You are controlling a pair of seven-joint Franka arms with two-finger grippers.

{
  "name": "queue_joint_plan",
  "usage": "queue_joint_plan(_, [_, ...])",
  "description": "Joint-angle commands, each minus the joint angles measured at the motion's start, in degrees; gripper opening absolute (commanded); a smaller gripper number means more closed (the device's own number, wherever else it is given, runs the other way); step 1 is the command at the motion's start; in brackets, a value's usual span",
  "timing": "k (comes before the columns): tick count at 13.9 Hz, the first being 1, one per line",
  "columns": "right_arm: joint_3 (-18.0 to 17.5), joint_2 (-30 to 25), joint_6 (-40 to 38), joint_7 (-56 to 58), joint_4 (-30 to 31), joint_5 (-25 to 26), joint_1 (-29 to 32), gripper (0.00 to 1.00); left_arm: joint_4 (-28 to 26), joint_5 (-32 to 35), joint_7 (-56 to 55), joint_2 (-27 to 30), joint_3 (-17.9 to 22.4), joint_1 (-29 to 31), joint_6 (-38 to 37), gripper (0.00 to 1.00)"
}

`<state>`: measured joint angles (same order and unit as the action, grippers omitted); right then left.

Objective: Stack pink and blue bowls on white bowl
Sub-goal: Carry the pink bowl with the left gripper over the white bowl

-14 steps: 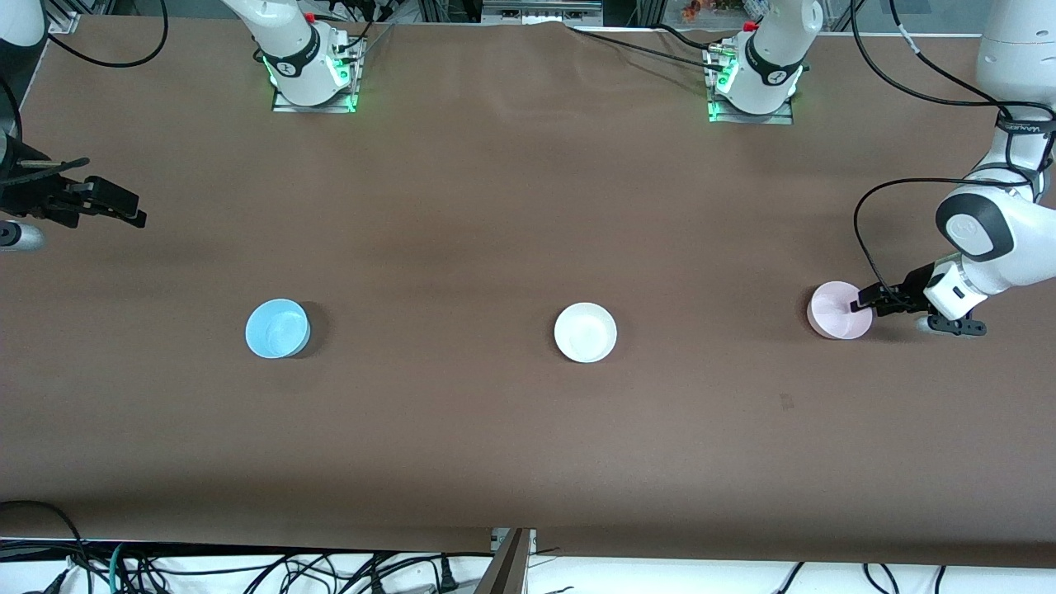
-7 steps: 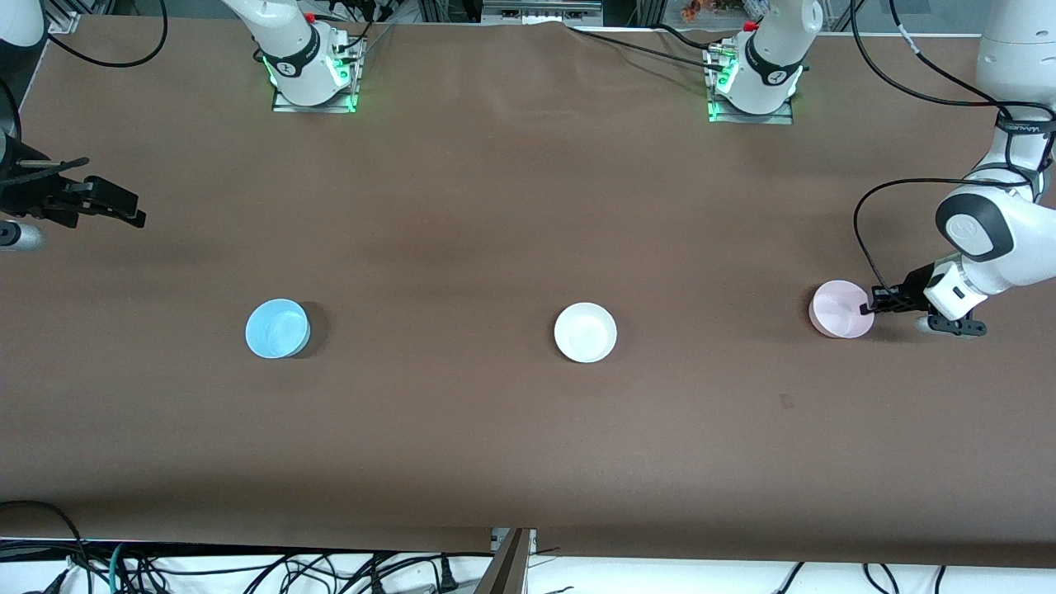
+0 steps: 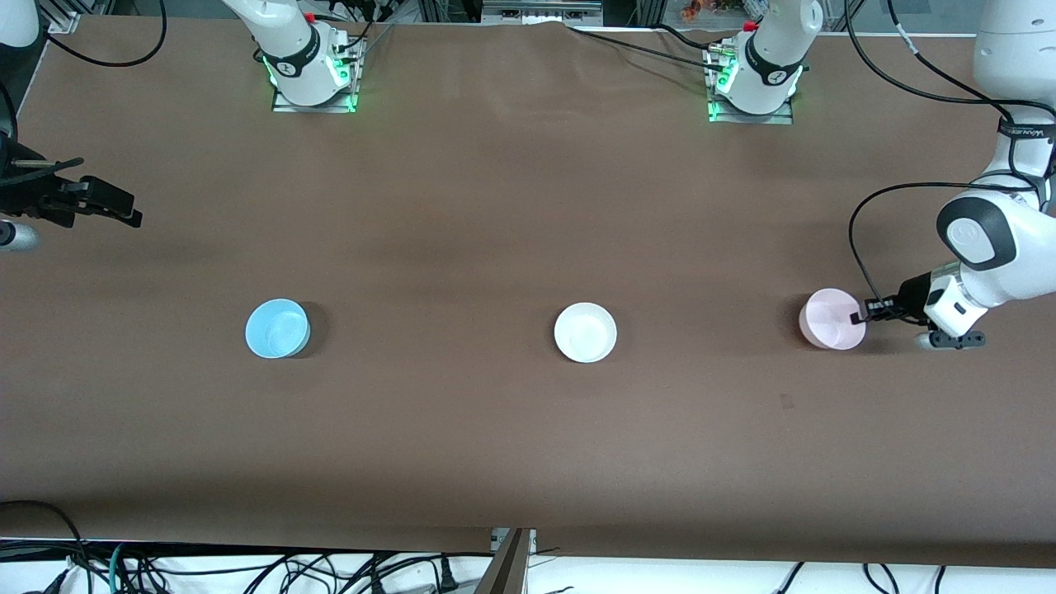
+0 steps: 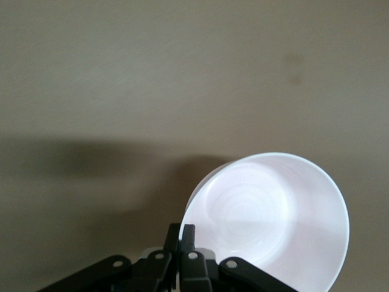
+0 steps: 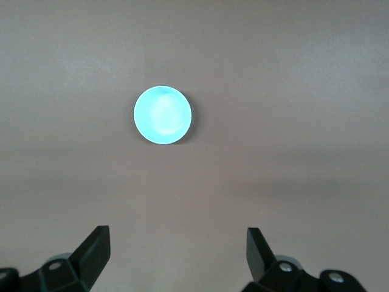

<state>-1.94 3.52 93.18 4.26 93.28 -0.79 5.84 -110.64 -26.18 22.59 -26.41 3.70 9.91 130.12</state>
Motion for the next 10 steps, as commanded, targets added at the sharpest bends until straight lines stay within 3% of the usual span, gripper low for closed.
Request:
queue_joint_plan(1, [-0.3, 0.2, -0.3, 0.8, -0.9, 0.6, 0.4, 0.99, 2.1, -0.1, -11.7, 2.1, -5.2, -3.5, -1.2, 0.00])
queue_joint_plan(5, [-0.3, 0.2, -0.3, 0.8, -0.9, 0.6, 0.5, 0.99, 5.0, 1.0, -31.9, 1.6, -9.6, -12.1, -0.8, 0.00])
queue_joint_plan(10, [-0.2, 0.2, -0.3, 0.8, -0.9, 0.5, 0.5, 0.99, 10.7, 6.5, -47.9, -2.6, -9.8, -24.6, -0.4, 0.00])
